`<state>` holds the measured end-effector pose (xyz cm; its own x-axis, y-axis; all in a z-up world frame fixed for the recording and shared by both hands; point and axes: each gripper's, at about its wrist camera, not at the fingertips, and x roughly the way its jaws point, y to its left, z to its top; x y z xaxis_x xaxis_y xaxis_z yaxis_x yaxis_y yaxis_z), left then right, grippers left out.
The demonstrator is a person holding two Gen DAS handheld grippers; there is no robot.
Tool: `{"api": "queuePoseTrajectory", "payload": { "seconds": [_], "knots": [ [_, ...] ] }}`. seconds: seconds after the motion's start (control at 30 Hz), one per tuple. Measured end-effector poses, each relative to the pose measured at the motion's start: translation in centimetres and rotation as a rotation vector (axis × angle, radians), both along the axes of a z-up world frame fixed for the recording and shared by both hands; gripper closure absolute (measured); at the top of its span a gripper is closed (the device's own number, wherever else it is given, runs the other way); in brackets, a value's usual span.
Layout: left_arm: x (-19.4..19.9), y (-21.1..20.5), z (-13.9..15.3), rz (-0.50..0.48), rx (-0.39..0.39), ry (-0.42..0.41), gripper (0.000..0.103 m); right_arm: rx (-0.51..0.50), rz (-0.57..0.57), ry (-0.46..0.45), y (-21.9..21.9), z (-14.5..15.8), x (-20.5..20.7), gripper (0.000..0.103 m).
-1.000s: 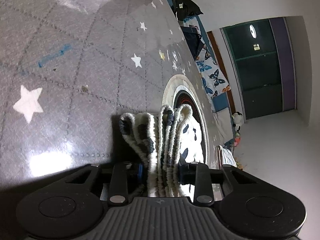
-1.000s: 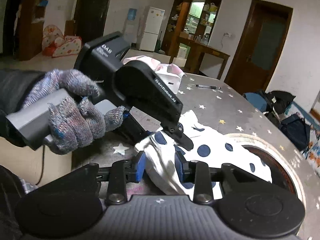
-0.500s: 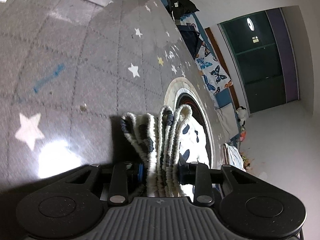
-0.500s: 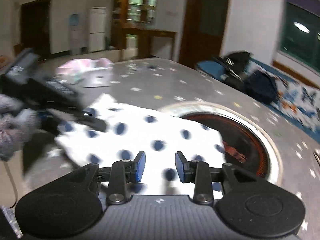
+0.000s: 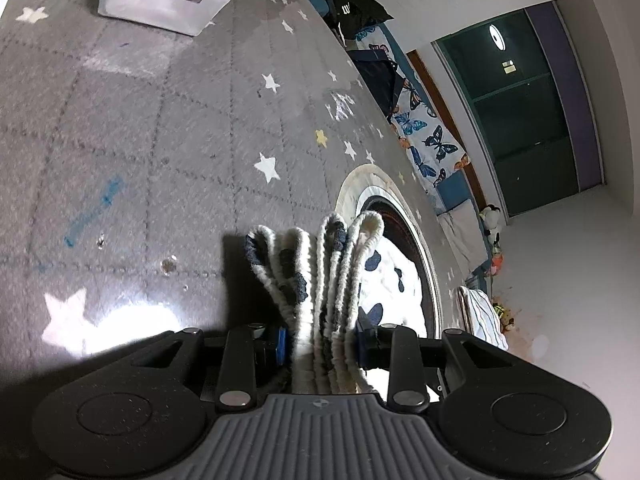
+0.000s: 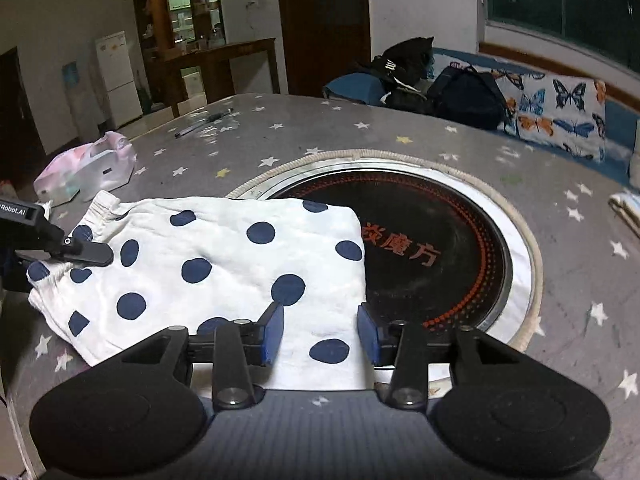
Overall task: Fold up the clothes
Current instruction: 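Grasp the polka-dot pants edge with the right gripper while the left gripper holds the bundle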
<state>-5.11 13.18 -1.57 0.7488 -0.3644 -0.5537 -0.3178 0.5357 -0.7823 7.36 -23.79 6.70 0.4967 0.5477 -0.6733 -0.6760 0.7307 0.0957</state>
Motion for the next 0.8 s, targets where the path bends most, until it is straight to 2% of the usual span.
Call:
{"api": "queuePoseTrajectory", "payload": {
  "seconds": [0.8],
  "knots": [
    [0.5, 0.3, 0.1, -0.025, 0.027, -0.007, 0.07, 0.106, -0.091, 0.124, -0.5, -0.8, 1.2, 0.06]
  ]
}}
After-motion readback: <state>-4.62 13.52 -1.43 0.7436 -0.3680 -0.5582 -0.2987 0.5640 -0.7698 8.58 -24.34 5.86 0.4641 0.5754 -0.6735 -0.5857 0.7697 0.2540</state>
